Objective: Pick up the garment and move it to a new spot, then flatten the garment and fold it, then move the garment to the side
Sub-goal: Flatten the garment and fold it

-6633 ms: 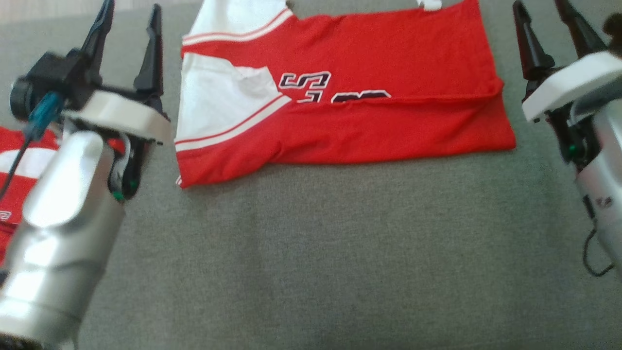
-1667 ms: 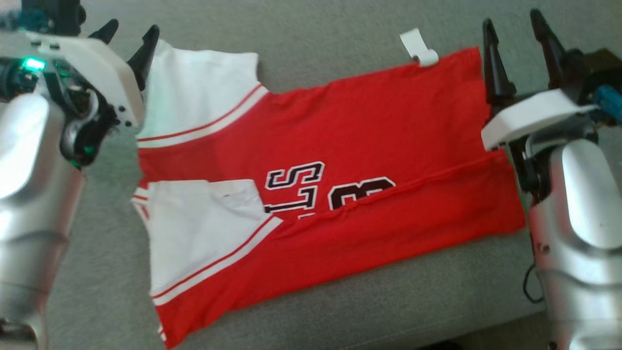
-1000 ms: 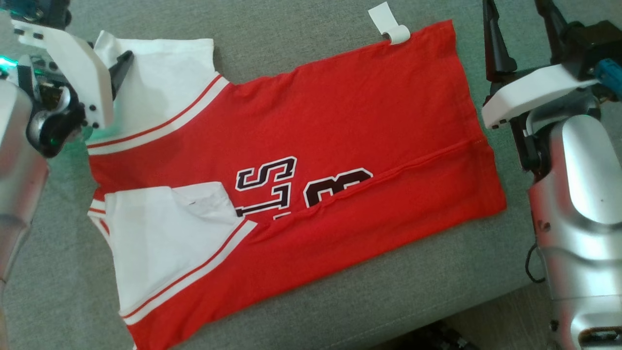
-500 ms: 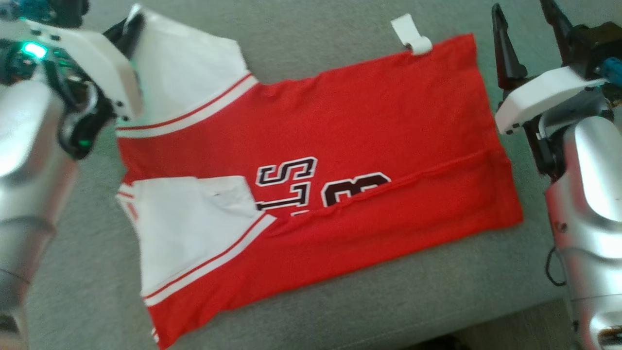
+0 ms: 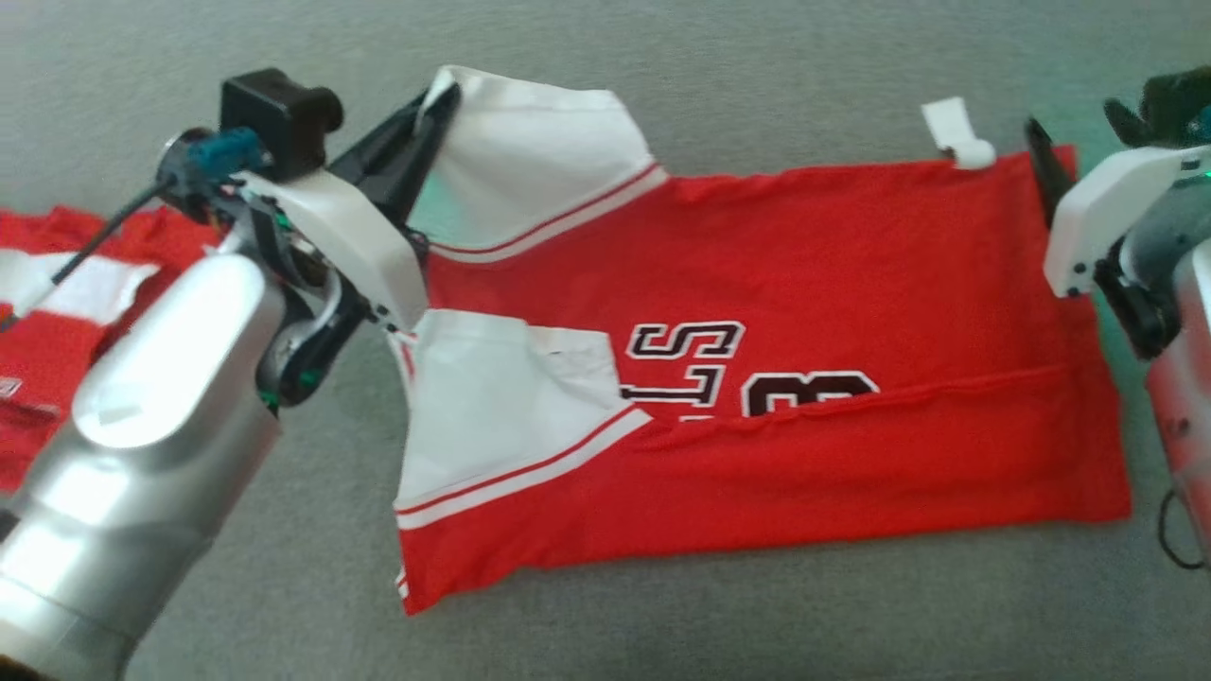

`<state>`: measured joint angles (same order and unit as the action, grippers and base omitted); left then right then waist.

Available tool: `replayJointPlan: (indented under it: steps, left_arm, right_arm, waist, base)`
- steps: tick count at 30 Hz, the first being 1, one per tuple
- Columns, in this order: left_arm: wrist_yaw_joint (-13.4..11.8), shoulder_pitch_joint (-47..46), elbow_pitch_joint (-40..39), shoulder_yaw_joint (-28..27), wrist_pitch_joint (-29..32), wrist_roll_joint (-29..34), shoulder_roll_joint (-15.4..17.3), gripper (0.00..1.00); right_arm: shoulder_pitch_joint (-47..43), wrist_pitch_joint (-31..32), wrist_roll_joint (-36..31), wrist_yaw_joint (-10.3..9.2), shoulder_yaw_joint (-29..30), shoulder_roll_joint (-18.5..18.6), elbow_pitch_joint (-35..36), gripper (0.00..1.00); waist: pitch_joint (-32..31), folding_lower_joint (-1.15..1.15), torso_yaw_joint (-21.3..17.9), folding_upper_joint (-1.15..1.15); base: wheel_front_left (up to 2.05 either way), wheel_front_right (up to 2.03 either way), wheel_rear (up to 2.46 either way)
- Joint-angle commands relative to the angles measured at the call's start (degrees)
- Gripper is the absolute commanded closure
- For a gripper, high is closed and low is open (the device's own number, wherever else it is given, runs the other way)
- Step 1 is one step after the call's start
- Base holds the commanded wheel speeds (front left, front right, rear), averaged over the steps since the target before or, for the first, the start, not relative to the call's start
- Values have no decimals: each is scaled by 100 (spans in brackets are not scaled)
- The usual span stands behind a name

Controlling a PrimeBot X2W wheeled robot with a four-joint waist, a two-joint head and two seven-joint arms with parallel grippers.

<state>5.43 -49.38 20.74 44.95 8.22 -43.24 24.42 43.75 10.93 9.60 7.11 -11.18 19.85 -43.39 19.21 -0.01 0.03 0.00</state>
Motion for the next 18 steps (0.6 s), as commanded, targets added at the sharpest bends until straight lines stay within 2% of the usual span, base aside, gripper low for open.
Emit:
replayJointPlan:
  steps: [1, 6, 17, 18]
  left_arm:
    - [-42, -175, -239, -192, -18, 57, 183, 100]
    - [-106, -129, -550, -130, 56, 93, 237, 100]
    - [-153, -313, -533, -158, 80, 129, 298, 100]
    - [-154, -332, -501, -168, 75, 128, 307, 100]
  right_arm:
    - [150, 73, 52, 37, -76, 114, 16, 0]
    - [478, 285, -11, 37, -56, 218, -734, 0]
    - [851, 468, 249, 37, -308, 1, -1490, 0]
    - [870, 499, 313, 37, -349, -30, -1527, 42]
  waist:
    - [30, 1, 136, 0]
    - [161, 1, 212, 0]
    - [375, 1, 143, 0]
    - [385, 1, 126, 0]
  base:
    - [0, 0, 0]
    - [0, 0, 0]
    - [0, 0, 0]
    - [0, 0, 0]
